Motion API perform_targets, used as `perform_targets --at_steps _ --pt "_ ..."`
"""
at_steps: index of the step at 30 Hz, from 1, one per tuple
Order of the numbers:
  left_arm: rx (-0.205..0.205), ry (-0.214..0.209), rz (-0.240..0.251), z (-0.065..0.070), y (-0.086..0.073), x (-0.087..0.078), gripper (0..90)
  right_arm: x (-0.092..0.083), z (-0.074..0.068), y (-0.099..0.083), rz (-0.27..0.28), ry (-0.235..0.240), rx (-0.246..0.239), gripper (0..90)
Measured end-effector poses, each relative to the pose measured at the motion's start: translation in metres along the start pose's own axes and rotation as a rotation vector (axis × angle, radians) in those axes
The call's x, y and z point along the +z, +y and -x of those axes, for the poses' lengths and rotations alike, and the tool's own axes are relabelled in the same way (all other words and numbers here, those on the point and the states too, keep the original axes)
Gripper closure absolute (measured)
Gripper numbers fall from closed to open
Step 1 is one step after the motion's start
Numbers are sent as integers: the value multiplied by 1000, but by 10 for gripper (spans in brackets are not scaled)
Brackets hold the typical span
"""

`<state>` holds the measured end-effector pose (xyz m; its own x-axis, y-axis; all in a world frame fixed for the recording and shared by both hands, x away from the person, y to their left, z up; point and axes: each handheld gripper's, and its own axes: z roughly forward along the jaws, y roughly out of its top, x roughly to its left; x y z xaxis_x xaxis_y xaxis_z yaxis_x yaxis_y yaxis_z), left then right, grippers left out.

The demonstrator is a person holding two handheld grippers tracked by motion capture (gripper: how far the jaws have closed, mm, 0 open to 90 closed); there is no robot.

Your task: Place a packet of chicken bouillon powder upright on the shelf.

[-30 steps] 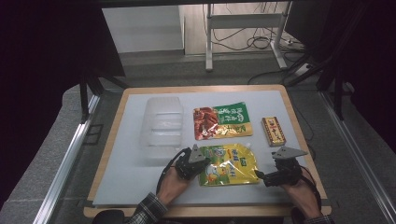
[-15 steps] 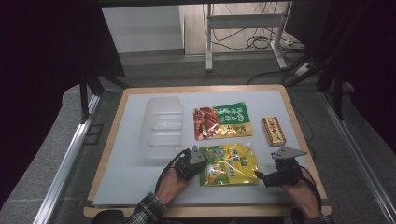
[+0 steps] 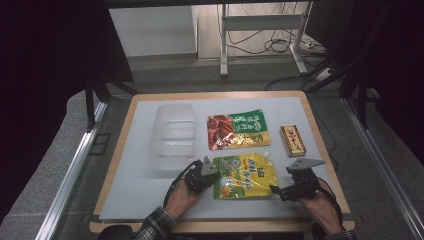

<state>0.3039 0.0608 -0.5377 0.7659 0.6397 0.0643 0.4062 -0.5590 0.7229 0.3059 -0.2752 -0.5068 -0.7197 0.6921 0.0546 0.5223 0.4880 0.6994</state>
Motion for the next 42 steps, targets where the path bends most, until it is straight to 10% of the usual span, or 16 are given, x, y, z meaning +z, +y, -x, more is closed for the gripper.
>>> perform_targets --at_steps 14,34,42 --pt "5 -3 1 0 0 0 900 22 -8 11 -45 57 40 34" --pt "-6 -2 2 0 -1 1 900 40 9 18 -17 347 293 387" --pt "12 2 13 0 -2 0 898 31 2 28 39 336 249 625"
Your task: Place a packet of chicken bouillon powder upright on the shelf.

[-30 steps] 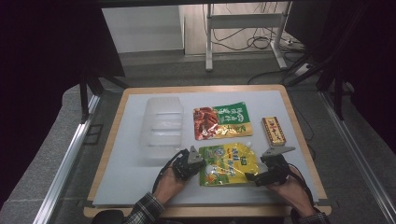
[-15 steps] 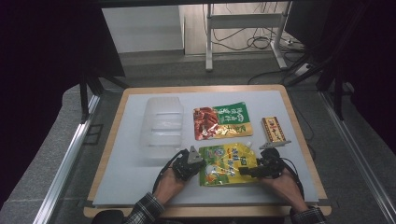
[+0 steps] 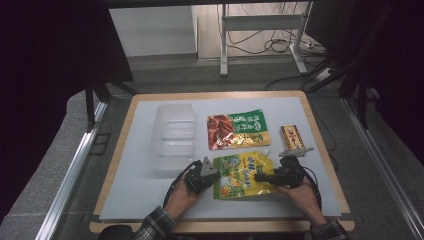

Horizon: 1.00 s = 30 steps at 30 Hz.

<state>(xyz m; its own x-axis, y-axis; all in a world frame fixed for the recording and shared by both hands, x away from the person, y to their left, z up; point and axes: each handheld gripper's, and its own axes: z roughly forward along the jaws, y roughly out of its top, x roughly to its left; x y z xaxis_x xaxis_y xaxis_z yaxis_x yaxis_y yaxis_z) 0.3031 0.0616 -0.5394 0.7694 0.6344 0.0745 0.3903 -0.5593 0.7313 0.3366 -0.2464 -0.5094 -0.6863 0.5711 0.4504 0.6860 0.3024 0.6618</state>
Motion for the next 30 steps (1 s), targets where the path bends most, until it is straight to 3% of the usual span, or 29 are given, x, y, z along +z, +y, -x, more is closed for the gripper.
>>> perform_targets --at_steps 5,10,13,22,30 --pt "36 43 3 4 1 -2 879 -3 0 3 25 -20 7 783" --pt "10 57 8 1 2 -6 781 -7 -5 6 41 -26 -10 865" --pt "8 59 13 1 2 -10 743 -7 -8 7 44 -33 -18 876" --pt "-27 -14 43 7 0 -21 553 -16 -11 13 37 -32 -33 883" --pt "-26 2 57 9 -8 -32 390 -26 -17 22 41 -44 -71 886"
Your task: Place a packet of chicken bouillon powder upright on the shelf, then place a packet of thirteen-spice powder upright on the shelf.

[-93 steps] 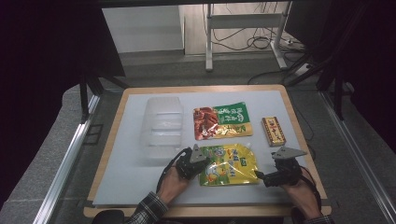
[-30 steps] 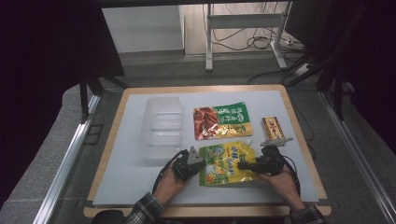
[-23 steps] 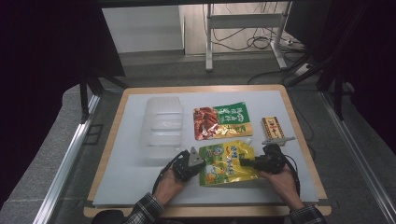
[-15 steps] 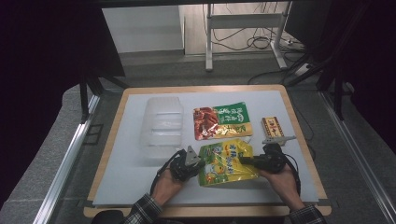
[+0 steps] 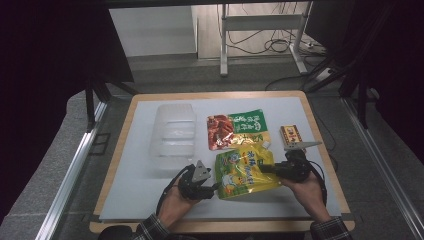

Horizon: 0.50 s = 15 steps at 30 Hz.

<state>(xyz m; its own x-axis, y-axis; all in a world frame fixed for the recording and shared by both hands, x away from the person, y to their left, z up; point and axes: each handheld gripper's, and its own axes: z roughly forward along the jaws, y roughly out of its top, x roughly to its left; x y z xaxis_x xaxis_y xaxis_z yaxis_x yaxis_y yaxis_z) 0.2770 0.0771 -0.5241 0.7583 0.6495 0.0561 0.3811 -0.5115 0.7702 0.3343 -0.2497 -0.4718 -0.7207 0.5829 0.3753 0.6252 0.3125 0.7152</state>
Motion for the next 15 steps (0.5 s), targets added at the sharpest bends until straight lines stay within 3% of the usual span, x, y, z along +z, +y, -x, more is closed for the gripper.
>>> perform_targets --at_steps 8,15 --pt "7 36 -8 2 -8 -10 245 -7 -7 12 2 -10 -48 887" --pt "-42 42 3 -1 -15 -22 129 -15 -17 31 -11 -23 -105 888"
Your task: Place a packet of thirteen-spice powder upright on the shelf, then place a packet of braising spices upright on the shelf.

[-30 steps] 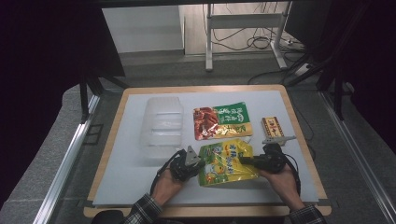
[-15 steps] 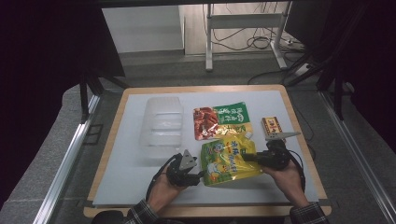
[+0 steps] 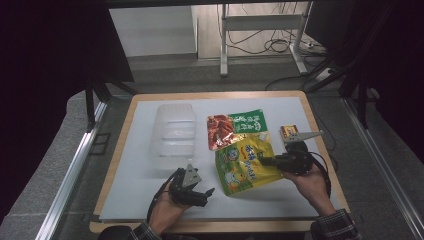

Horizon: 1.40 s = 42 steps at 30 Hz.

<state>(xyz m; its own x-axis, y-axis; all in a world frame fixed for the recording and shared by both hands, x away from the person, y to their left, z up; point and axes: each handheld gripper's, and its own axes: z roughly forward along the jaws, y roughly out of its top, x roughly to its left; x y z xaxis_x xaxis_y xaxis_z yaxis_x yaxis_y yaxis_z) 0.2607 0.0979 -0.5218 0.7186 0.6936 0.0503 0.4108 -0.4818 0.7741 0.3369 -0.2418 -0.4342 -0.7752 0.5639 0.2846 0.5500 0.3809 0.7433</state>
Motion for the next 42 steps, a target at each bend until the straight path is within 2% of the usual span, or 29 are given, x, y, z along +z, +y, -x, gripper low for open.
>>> perform_targets --at_steps 5,10,18,28,34,38,41,42 --pt "-6 -2 17 0 -2 -6 61 -4 -6 14 -8 -12 -41 889" --pt "25 45 5 1 -8 -7 30 -6 -9 27 -19 -24 -67 889" --pt "51 59 18 1 -12 -13 13 -7 -13 42 -38 -52 -120 889" --pt "25 33 48 0 -19 -17 10 -8 -14 61 -54 -94 -174 888" --pt "29 42 57 1 -20 -20 3 -6 -16 70 -63 -115 -202 888" --pt "22 61 57 2 -20 -20 0 -5 -16 75 -58 -118 -212 889" --pt "12 58 61 4 -20 -20 0 -5 -16 77 -58 -118 -213 889" --pt "21 62 59 6 -19 -19 0 -4 -16 79 -53 -118 -218 889"
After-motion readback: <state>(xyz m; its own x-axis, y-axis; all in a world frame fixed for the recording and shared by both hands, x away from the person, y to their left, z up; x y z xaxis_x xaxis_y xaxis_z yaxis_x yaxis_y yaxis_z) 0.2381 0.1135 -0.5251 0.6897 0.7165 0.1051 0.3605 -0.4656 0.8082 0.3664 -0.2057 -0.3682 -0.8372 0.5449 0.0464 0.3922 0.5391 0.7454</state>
